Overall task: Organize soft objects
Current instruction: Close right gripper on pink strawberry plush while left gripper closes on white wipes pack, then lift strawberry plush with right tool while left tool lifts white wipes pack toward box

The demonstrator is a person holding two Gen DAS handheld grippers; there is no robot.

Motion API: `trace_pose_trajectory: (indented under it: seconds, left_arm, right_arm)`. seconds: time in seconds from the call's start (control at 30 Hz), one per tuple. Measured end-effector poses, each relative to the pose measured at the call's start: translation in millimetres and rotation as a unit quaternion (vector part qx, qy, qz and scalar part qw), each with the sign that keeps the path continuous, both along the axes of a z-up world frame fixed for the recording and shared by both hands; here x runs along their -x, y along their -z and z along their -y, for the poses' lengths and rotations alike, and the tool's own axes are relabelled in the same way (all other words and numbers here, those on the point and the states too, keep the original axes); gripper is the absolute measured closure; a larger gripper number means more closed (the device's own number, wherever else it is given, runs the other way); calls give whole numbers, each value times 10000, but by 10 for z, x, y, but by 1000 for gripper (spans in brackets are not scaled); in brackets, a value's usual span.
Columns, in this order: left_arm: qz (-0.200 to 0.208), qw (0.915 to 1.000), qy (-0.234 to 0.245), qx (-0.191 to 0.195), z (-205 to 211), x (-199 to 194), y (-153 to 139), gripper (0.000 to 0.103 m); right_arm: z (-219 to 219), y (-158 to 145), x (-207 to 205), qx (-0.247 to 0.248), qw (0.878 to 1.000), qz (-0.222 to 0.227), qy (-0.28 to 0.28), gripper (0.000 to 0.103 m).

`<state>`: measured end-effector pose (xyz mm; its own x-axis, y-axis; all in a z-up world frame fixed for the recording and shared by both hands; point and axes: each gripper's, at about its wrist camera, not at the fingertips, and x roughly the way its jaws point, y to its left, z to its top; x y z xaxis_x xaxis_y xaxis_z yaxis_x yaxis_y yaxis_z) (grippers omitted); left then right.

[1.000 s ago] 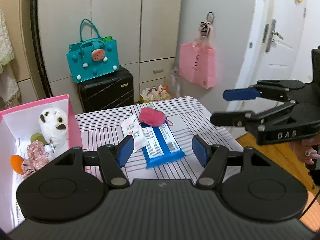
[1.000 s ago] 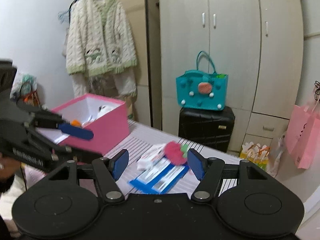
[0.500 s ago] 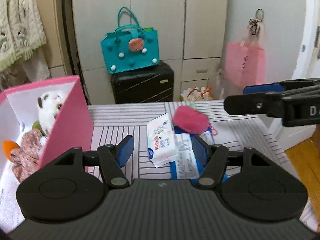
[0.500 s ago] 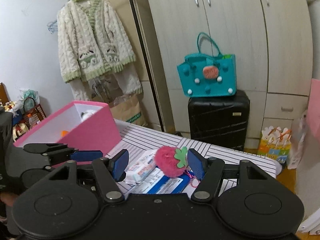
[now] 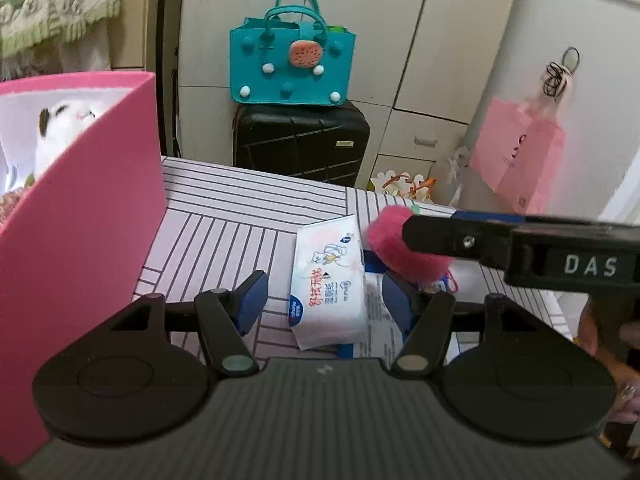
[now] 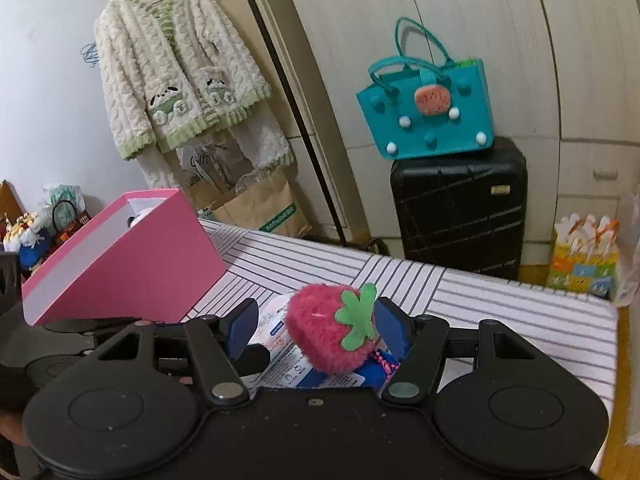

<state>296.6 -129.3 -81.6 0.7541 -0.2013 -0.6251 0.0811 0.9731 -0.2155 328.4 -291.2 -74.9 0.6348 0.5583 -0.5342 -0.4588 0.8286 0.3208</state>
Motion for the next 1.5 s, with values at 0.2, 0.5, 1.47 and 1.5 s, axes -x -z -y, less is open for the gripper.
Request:
trace_pose_trajectory:
  seconds: [0.2, 0.5, 1.47, 1.5]
  left_arm:
    - [-190, 9996, -75, 169, -26, -102, 103, 41]
    - [-116, 9996, -133, 198, 49, -177, 148, 40]
    - [-168, 9991, 279, 262, 38, -26, -37, 64]
    - [-146, 9991, 309, 264, 36, 5, -65, 64]
  right_arm:
    - [6, 158, -167, -202, 9993, -327, 15, 36]
    - [36, 214, -141, -353, 9987, -323, 194, 54]
    - [67, -75, 698, 712, 9945, -104, 762, 55]
    - [49, -91, 742, 767, 9941, -105, 762, 55]
